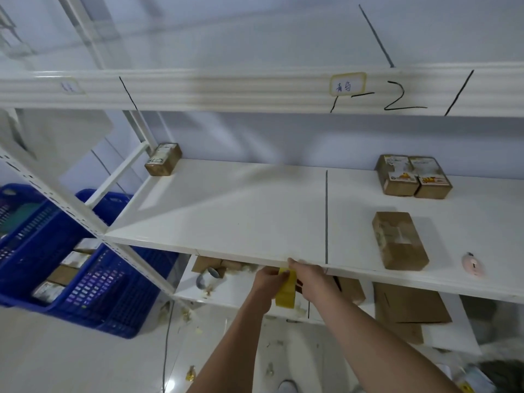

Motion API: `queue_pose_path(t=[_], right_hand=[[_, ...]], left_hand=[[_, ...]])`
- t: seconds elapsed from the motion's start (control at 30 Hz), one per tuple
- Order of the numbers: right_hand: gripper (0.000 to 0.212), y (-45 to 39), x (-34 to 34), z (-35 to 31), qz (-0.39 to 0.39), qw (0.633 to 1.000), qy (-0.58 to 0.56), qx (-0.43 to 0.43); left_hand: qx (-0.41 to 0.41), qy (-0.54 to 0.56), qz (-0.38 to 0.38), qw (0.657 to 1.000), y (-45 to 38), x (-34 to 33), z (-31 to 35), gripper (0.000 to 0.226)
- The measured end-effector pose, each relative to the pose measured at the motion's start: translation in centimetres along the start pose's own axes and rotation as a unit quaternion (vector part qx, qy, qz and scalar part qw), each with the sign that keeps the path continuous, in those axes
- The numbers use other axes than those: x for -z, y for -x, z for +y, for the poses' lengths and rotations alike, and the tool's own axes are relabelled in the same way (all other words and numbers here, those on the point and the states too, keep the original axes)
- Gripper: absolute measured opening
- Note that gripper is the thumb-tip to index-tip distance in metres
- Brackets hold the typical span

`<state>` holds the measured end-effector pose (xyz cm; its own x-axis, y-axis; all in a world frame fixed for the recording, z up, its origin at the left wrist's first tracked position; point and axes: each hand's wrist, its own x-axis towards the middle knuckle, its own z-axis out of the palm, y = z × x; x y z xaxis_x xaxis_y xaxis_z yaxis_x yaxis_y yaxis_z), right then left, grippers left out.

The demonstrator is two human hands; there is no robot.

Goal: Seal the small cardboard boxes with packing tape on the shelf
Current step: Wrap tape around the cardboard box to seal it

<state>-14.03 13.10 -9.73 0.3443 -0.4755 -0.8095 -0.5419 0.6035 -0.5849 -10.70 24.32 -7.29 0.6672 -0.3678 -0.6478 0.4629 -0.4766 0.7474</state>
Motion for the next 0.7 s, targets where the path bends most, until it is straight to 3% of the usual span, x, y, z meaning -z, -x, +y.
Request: queue_pose_path(t=[0.17,0.23,0.4,0.53,0.6,0.7], right_hand=[[0.042,1.2,-1.0,-1.6,0.037,0.999,-0.028,0.000],[0.039,1.7,-1.2,-2.7,0.045,0.998,-0.053,0.002],[0.046,2.5,-1.2,-4.0,-0.022,0.999,0.017,0.030],[0.027,3.4,0.8,-4.9,-0.106,0.994,0.003,0.016],[0.015,4.2,2.2,-5.4,-0.127,0.992,-0.008,0.017],[0.013,5.0,4.4,-6.1,-0.133,0.990,-0.025,0.029]], left_hand=[[0.026,-0.008,0.006,1.000,0.2,1.0,1.3,0.014],[0.042,-0.007,0.010,0.999,0.2,1.9,2.0,0.024],[0.030,-0.013,0.006,0.999,0.4,3.7,3.5,0.029],[-0.027,-0.047,-0.001,0.999,0.5,4.0,4.7,0.035],[-0.052,-0.073,-0.009,0.996,0.5,3.8,5.3,0.031],[-0.080,-0.124,-0.016,0.989,0.7,2.8,6.3,0.026]])
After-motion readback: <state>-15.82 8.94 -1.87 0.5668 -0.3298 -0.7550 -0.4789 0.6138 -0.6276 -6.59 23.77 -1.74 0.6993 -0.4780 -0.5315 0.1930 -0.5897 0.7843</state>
